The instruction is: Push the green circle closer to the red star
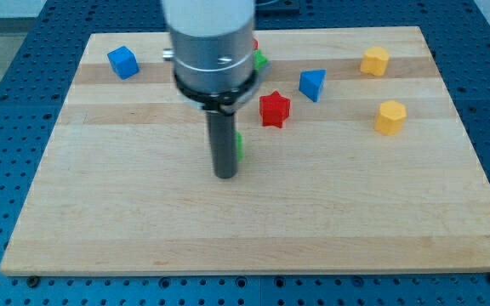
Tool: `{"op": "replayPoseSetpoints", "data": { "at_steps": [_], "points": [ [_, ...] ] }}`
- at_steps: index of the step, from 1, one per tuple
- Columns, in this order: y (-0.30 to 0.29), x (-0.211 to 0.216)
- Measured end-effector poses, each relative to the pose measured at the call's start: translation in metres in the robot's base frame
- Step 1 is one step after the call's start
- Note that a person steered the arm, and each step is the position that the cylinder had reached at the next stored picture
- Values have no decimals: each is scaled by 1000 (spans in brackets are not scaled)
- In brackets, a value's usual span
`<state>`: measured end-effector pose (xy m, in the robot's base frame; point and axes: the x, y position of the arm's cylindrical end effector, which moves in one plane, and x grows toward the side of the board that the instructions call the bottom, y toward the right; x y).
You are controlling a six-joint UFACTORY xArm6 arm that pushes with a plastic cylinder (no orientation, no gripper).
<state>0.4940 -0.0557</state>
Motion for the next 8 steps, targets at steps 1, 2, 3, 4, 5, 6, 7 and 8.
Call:
{"op": "replayPoseSetpoints", "data": {
  "at_steps": [1, 2, 3, 4, 5, 6, 7, 8],
  "points": [
    [-22, -8],
    [-7, -35],
    [-3, -34],
    [7, -38],
    [9, -38],
    [9, -43],
    [10, -63],
    [10, -63]
  ]
}}
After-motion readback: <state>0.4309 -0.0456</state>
